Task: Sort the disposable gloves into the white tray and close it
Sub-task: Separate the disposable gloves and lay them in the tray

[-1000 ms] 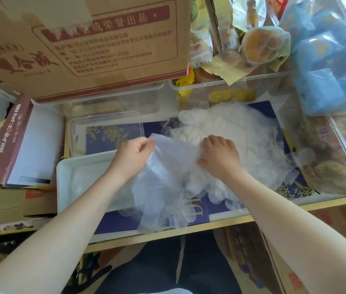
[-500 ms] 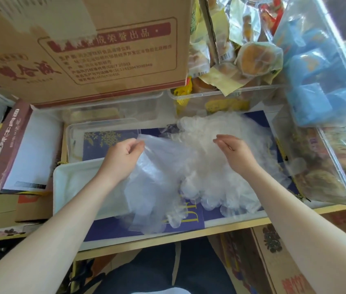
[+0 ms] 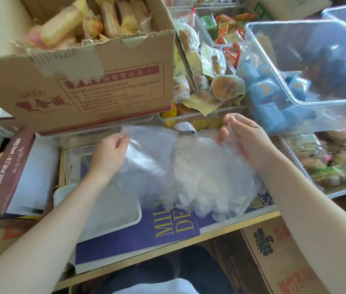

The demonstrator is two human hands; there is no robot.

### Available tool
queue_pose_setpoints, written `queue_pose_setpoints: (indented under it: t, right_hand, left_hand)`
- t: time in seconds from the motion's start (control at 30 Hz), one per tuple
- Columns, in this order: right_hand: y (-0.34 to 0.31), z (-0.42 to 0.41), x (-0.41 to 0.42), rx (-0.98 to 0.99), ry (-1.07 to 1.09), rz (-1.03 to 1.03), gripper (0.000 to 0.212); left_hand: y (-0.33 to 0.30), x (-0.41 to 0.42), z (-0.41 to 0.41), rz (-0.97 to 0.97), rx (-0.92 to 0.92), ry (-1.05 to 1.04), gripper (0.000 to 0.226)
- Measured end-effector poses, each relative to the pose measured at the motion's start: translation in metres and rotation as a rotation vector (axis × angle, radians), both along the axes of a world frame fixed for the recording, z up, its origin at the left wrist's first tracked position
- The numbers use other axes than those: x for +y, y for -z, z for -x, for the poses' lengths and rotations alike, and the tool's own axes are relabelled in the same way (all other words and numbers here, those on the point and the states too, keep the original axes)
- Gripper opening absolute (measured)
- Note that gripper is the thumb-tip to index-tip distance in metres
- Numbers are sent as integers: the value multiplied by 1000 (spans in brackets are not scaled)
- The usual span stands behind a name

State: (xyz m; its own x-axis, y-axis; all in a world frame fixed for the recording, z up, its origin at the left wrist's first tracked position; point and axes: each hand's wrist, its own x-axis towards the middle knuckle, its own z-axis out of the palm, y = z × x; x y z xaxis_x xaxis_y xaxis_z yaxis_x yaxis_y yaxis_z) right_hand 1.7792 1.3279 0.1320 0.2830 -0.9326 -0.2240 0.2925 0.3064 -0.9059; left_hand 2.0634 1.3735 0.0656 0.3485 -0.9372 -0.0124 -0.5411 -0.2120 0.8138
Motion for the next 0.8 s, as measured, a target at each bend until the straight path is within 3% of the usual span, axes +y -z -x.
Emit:
queue_pose_setpoints:
  t: [0.13, 0.2, 0.27, 0.37, 0.47, 0.5, 0.57, 0.63, 0.7, 0.77, 0.8]
  right_hand:
    - [5, -9, 4, -241, 101, -179, 21]
    - [2, -13, 6, -406, 97, -270, 24]
    - [-2, -14, 10, -550, 12, -290, 39]
    - [-2, -16, 13, -602, -20, -289, 45]
    - [-1, -24, 13, -725, 10, -370, 77]
    - [1, -27, 12, -728, 41, -379, 72]
    - [8, -30, 14, -595, 173, -418, 43]
    - [14, -38, 19, -524, 261, -472, 38]
    - [18, -47, 23, -508, 333, -508, 31]
    - [18, -52, 27, -525, 401, -530, 12]
    - [19, -52, 27, -556, 417, -532, 14]
  left_hand:
    - [7, 6, 19, -134, 65, -35, 34]
    - [7, 10, 36, -173, 196, -50, 32]
    - [-3, 17, 50, -190, 390, -31, 37]
    - [-17, 25, 57, -197, 558, 67, 70]
    - [-23, 37, 56, -212, 679, 200, 105]
    - [-25, 42, 56, -225, 690, 251, 109]
    - [-30, 53, 59, -231, 669, 371, 107]
    - [-37, 58, 65, -252, 556, 460, 104]
    - [-38, 58, 71, -267, 314, 468, 92]
    - [-34, 55, 73, -209, 141, 417, 59]
    - [-31, 55, 73, -166, 136, 391, 35]
